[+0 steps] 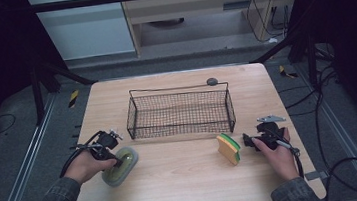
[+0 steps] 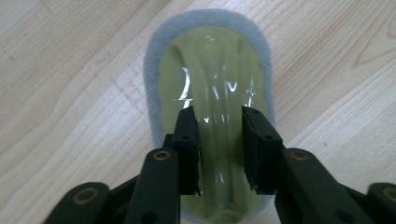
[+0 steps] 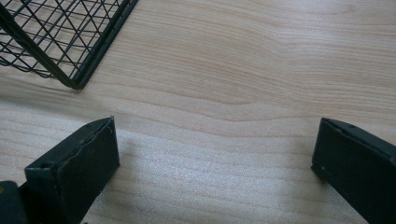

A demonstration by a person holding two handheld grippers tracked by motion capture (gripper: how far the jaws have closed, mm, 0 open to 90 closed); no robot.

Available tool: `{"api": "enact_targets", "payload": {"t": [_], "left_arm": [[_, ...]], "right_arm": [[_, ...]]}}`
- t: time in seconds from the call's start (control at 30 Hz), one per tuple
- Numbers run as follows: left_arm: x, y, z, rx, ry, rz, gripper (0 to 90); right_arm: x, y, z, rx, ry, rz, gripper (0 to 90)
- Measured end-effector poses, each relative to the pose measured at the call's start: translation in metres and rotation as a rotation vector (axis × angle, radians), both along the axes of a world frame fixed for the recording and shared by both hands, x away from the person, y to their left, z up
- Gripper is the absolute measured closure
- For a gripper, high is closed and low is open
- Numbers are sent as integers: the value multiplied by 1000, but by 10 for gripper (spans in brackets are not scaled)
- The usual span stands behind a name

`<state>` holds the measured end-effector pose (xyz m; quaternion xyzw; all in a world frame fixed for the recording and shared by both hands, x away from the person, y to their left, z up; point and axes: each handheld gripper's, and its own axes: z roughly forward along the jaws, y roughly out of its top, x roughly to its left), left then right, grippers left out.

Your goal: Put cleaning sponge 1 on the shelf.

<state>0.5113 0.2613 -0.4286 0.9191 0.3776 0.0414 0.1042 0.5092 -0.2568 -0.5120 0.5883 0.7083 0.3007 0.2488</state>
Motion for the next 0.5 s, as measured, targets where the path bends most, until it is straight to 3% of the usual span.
{"api": "enact_targets", "payload": {"t": [0.13, 0.5], "left_arm": [[-2, -2, 4, 12, -21, -28, 709], [-10, -2, 29, 49, -135, -160, 710]], "right_arm": [[0, 0, 0, 1, 0, 1, 8], [-1, 1, 0, 3, -5, -1, 8]]}}
